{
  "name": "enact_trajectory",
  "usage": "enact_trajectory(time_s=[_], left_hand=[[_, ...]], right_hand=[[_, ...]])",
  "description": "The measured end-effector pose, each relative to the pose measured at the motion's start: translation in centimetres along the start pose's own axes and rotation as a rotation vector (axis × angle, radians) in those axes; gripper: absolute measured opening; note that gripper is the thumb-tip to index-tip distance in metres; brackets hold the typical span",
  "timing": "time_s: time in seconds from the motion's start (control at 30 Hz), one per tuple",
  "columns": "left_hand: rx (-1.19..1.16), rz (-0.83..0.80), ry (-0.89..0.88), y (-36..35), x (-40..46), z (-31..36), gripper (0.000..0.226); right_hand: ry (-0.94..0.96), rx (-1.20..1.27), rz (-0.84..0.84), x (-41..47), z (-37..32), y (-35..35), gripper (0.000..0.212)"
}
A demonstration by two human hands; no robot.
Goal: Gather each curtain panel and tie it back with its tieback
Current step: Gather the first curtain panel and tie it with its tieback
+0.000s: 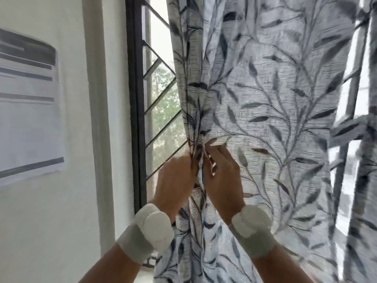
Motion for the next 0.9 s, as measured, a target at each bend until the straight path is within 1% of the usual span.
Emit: enact_trajectory(time_s=[0.07,0.1,0.2,0.33,0.43,0.47,0.5,0.53,0.57,0.6,0.63,0.67,0.7,0.73,0.77,0.8,0.83,0.87,0.9], left_hand=[[0.105,-0.037,-0.014,-1.1,-0.9,-0.6,0.023],[0.108,-0.051,-0.023,-1.4,-1.5,-0.7,0.021],[-0.016,-0.047,-0.043,-1.4,-3.4,0.0,0.016],[-0.111,-0.069,-0.048,-1.2,-4.7,0.4,0.020],[-0.152,-0.199,-0.095,-1.3,-5.7,0.3,0.012],[-0.193,-0.261,-0.078,-1.1,-5.8,0.0,0.017],[-0.252,-0.292,-0.046,-0.5,-5.6,-0.4,0.028],[-0.332,-0.253,-0.015,0.6,-5.0,-0.7,0.041],[-0.418,-0.173,0.006,1.8,-3.8,-0.7,0.052],[-0.491,-0.107,0.033,2.8,-2.5,-0.6,0.056],[-0.539,-0.089,0.072,3.3,-1.0,-0.2,0.057],[-0.562,-0.107,0.108,3.1,0.5,0.2,0.056],[-0.559,-0.121,0.136,2.7,1.9,0.8,0.050],[-0.522,-0.102,0.168,2.1,3.0,1.1,0.043],[-0.475,-0.050,0.191,1.7,3.8,1.1,0.038],[-0.460,0.002,0.202,1.5,4.1,1.0,0.038],[-0.483,0.012,0.200,0.9,4.2,0.6,0.042],[-0.537,-0.006,0.199,0.6,4.1,0.1,0.047],[-0.598,-0.035,0.198,0.5,3.8,-0.2,0.050]], right_hand=[[-0.016,0.030,-0.026,0.0,-0.3,-0.2,0.026],[-0.026,0.049,-0.034,0.0,-0.4,-0.4,0.025],[-0.055,0.145,-0.039,-0.1,-0.6,-0.7,0.023],[-0.067,0.211,-0.076,-0.3,-1.0,-1.0,0.030],[-0.056,0.137,-0.042,-0.1,-0.2,-0.8,0.028],[-0.058,0.109,-0.022,-0.2,0.2,-0.7,0.025],[-0.060,0.089,-0.006,-0.3,0.8,-0.6,0.022],[-0.056,0.078,0.003,-0.5,1.1,-0.6,0.021],[-0.050,0.072,0.005,-0.8,1.4,-0.8,0.020],[-0.038,0.069,0.001,-1.1,1.5,-1.0,0.020],[-0.021,0.063,-0.002,-1.3,1.4,-1.3,0.019],[-0.003,0.054,-0.011,-1.4,1.0,-1.7,0.018],[0.013,0.053,-0.032,-1.5,0.5,-2.1,0.016],[0.024,0.075,-0.061,-1.5,0.1,-2.3,0.013],[0.031,0.112,-0.087,-1.4,-0.2,-2.3,0.011],[0.035,0.149,-0.090,-1.3,-0.3,-1.9,0.011],[0.029,0.153,-0.036,-1.2,-0.1,-1.0,0.016],[0.012,0.104,0.079,-1.1,0.6,0.3,0.024],[-0.024,0.027,0.235,-0.9,1.7,1.8,0.035]])
Point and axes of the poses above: each hand's wrist, its own x-axis towards the middle knuckle, its own y-axis out of the back of the hand, z = x × y, the point moved 5 cm from there along x, towards the middle knuckle, and after that the axes turned 3 degrees about -x, right-handed, at the moved point
